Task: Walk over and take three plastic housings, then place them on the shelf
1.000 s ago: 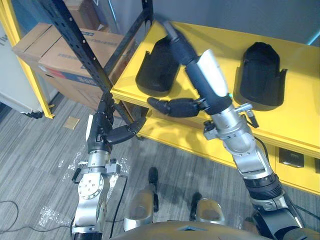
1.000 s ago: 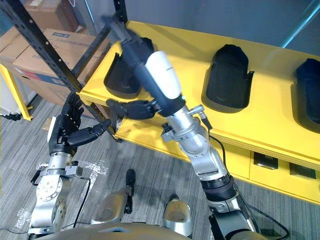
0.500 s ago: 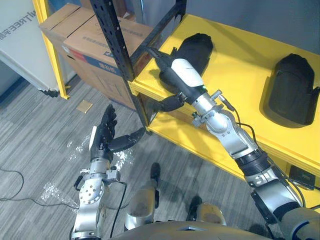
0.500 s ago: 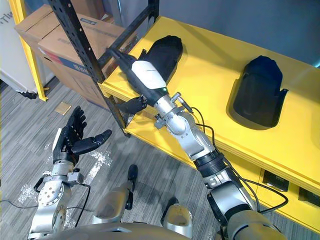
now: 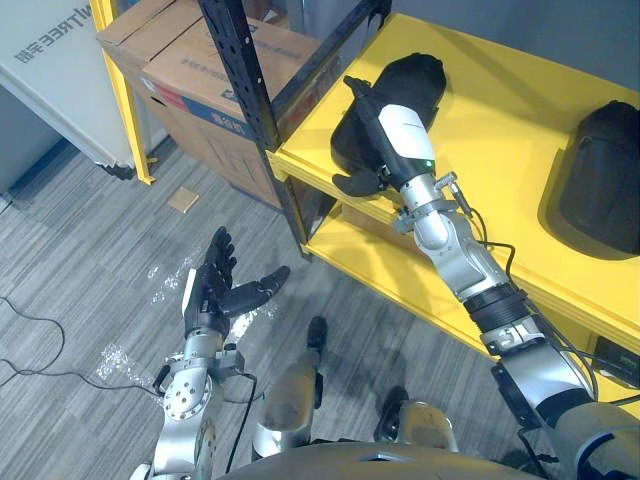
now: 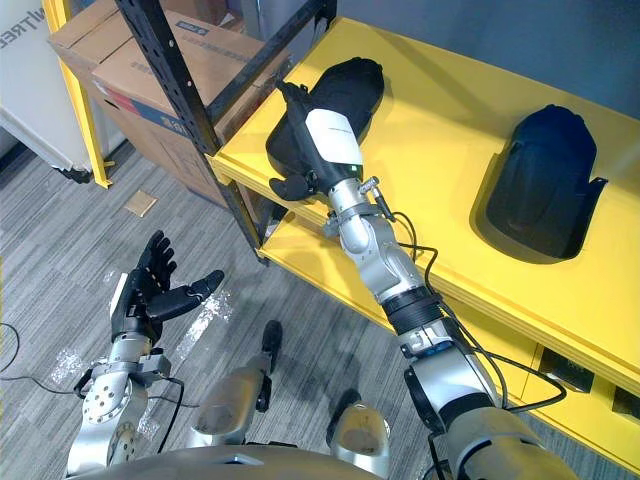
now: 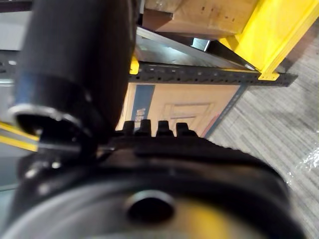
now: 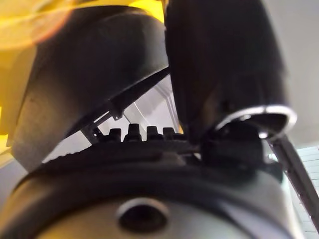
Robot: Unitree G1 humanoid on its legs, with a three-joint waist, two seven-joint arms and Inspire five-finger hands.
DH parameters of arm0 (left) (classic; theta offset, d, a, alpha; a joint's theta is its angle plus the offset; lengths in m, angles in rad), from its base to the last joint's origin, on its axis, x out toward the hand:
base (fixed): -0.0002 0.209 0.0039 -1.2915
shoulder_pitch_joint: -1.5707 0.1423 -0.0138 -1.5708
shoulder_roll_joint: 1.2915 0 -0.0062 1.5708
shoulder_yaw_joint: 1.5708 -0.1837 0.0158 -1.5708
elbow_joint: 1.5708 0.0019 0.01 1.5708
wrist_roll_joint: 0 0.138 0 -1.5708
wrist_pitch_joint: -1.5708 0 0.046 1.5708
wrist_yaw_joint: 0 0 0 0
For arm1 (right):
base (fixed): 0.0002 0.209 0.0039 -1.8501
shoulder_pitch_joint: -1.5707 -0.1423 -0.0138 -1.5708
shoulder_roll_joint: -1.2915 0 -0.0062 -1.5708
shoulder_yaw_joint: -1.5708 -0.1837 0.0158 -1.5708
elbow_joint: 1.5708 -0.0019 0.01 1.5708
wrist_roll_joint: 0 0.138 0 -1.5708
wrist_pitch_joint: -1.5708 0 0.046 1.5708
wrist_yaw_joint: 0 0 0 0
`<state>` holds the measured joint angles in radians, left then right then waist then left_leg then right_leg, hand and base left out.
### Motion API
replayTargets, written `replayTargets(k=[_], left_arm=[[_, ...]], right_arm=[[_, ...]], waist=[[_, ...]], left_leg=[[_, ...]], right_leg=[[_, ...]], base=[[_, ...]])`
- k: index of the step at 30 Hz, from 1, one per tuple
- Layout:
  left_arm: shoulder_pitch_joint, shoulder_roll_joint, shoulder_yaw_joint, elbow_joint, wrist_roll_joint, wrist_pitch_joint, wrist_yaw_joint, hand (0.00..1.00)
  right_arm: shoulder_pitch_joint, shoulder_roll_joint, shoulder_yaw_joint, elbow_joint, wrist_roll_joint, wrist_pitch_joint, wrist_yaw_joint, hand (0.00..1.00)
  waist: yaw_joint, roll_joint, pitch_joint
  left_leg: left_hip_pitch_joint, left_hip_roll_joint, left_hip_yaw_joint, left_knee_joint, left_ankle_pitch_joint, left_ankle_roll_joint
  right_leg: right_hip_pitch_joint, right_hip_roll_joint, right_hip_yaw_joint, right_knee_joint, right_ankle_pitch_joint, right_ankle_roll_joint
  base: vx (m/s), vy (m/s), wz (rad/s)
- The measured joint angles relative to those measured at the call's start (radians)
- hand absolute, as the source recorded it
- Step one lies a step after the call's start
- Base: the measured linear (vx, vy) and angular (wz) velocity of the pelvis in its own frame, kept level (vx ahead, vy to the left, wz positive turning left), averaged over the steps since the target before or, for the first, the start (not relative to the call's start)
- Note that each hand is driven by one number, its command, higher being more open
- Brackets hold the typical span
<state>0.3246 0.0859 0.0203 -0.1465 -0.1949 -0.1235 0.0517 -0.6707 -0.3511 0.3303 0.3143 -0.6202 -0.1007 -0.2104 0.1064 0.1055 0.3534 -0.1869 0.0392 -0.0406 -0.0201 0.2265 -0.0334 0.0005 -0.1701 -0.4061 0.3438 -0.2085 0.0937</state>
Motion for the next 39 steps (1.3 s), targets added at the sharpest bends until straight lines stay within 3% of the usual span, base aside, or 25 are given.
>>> replayTargets(k=[11, 17, 26, 29, 32, 39], left_arm=[[-0.004, -0.007, -0.02, 0.0, -0.009, -0.001, 0.011, 1.0], [-0.003, -0.007, -0.046, 0.0, -0.032, -0.001, 0.022, 1.0], [-0.005, -0.008, -0.065, 0.0, -0.043, -0.001, 0.034, 1.0], [-0.024, -0.006, -0.081, 0.021, -0.043, -0.003, 0.035, 1.0], [-0.02, -0.005, -0.085, 0.049, -0.044, -0.002, 0.034, 1.0], [-0.04, -0.006, -0.085, 0.061, -0.048, -0.002, 0.043, 1.0]], right_arm=[[-0.046, 0.002, 0.01, 0.027, -0.02, -0.013, -0.065, 1.0], [-0.054, 0.002, 0.013, 0.027, -0.043, 0.009, -0.099, 1.0], [-0.079, 0.003, 0.019, 0.04, -0.082, 0.036, -0.166, 1.0], [-0.101, 0.003, 0.019, 0.046, -0.082, 0.056, -0.185, 1.0], [-0.106, 0.006, 0.019, 0.047, -0.068, 0.06, -0.196, 1.0], [-0.138, 0.006, -0.041, 0.077, 0.044, 0.114, -0.202, 1.0]], waist=[[-0.001, 0.013, 0.043], [0.0, 0.019, 0.05], [0.001, 0.051, 0.068], [0.0, 0.047, 0.075], [-0.004, 0.05, 0.088], [0.001, 0.047, 0.088]], left_leg=[[-0.003, 0.003, 0.009, 0.0, 0.004, 0.002], [-0.009, 0.005, 0.011, -0.001, 0.004, 0.002], [-0.013, 0.005, 0.024, -0.007, 0.003, 0.002], [-0.018, 0.004, 0.054, -0.017, -0.033, -0.033], [-0.034, 0.006, 0.064, 0.069, -0.017, 0.013], [-0.019, -0.008, 0.066, 0.009, 0.016, 0.013]], right_leg=[[-0.017, -0.006, 0.003, 0.031, -0.01, -0.003], [-0.023, -0.007, -0.002, 0.038, -0.014, -0.009], [-0.035, -0.015, -0.004, 0.052, -0.012, -0.008], [-0.045, -0.034, -0.011, 0.033, -0.003, -0.009], [-0.034, -0.037, 0.0, 0.048, -0.006, 0.001], [-0.046, -0.049, 0.001, 0.046, 0.003, 0.011]], base=[[0.0, -0.007, 0.0], [-0.01, -0.01, 0.04], [0.0, 0.0, 0.01], [-0.01, 0.024, 0.1], [0.04, 0.07, -0.09], [0.04, 0.011, 0.03]])
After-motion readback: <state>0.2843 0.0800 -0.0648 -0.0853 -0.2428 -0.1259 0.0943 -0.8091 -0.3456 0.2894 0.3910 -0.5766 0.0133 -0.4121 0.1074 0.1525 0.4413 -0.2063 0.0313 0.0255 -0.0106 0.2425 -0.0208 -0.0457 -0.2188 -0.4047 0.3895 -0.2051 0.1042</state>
